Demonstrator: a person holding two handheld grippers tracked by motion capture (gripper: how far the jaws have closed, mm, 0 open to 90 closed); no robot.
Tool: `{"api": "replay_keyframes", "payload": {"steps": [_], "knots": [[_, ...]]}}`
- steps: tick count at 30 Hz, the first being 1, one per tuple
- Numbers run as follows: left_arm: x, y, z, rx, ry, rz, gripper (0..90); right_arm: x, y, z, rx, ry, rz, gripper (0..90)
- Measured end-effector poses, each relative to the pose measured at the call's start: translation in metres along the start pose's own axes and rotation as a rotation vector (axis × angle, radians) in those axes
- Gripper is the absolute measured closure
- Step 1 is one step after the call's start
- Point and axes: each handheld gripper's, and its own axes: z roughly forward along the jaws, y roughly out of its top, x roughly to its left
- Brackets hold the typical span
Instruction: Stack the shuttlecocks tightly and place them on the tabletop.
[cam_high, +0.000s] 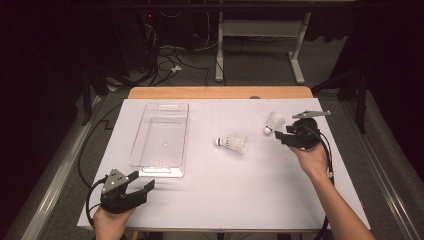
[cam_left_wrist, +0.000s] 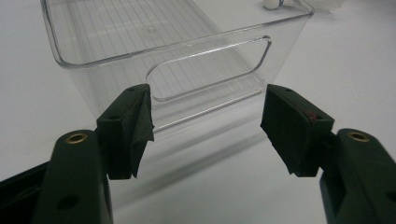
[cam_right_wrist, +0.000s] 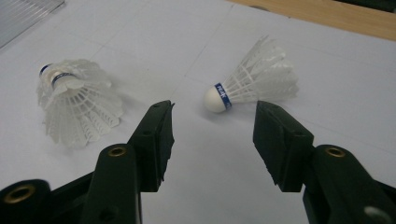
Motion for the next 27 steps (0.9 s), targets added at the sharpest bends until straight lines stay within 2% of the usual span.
{"api": "replay_keyframes", "payload": {"steps": [13, 27], "knots": [[0.000, 0.000, 0.000, -0.001, -0.001, -0.001, 34.5, -0.010, 0.019, 0.010, 0.015, -0.025, 0.008, 47.9], [0.001, 0.000, 0.000, 0.001, -0.002, -0.001, 34.5, -0.024, 0.027, 0.029, 0.041, -0.027, 0.044, 47.3]]}}
